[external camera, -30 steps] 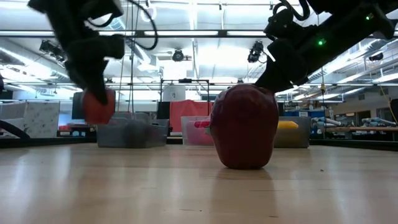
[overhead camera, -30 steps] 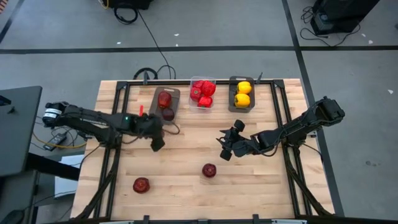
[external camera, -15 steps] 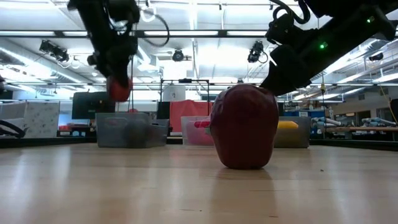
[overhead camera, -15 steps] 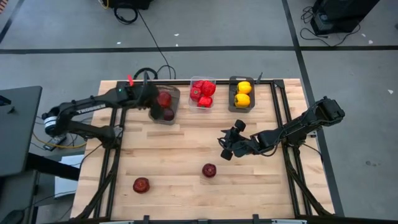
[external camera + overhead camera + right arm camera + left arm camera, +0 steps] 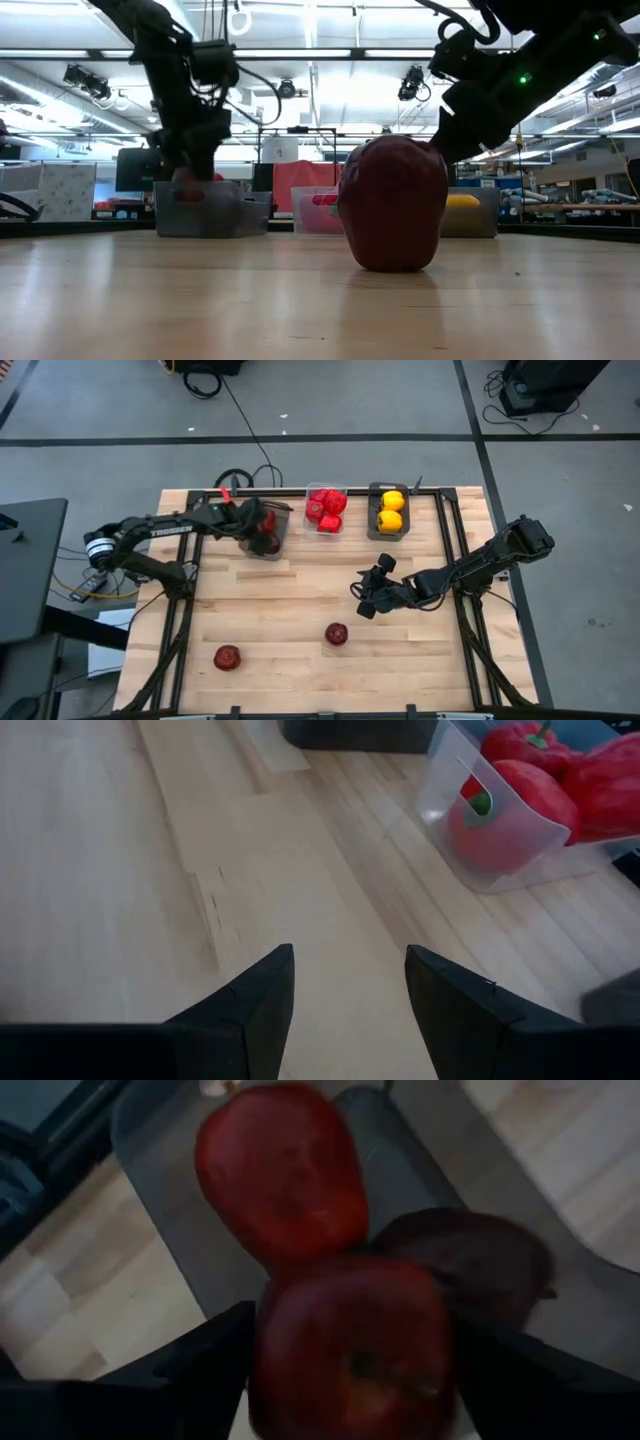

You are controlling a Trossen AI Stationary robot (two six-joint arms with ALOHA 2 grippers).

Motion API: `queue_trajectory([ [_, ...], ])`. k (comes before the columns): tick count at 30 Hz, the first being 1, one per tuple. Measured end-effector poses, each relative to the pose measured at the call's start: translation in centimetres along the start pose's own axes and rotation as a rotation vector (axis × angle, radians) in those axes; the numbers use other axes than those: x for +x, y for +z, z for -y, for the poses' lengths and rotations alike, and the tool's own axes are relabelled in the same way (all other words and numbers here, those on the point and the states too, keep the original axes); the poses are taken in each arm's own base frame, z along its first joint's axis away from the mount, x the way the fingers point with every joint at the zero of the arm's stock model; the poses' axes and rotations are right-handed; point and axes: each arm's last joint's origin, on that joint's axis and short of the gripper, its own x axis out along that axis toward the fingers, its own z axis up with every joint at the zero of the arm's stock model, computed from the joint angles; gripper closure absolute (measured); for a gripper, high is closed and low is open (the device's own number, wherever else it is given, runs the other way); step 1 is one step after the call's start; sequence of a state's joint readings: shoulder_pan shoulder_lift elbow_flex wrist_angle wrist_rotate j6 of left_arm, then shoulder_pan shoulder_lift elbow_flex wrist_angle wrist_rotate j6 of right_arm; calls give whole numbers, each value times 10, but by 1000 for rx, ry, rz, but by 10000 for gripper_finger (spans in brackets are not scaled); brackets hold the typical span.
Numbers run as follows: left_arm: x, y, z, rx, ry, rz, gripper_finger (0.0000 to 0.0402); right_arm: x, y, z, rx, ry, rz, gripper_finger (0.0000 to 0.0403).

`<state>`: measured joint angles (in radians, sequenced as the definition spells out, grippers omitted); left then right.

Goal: Sort produce into baskets
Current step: Put the top apple into the left black transparent bin, then put the left apple into the left black transparent bin

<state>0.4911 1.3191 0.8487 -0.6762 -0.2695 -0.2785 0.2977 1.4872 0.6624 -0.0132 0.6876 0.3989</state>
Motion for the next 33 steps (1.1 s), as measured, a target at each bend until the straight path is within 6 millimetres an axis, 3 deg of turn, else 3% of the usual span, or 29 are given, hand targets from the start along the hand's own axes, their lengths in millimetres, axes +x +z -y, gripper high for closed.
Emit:
queue_trajectory([
  [9, 7, 0, 2, -39, 4, -18, 26, 0, -1, 0, 9, -1, -5, 199],
  [20, -7, 6, 3, -29, 50, 53, 42, 0, -1, 1, 48, -4, -8, 199],
  [25, -21, -6, 22, 12, 9, 54, 55, 2, 0, 3, 55, -13, -10, 199],
  [30, -49, -22, 52, 11, -89, 153, 65, 3, 1, 5, 79, -44, 2, 199],
  [33, -67, -41, 68, 20, -152, 151, 70, 4, -6, 9, 128, -125, 44, 199],
])
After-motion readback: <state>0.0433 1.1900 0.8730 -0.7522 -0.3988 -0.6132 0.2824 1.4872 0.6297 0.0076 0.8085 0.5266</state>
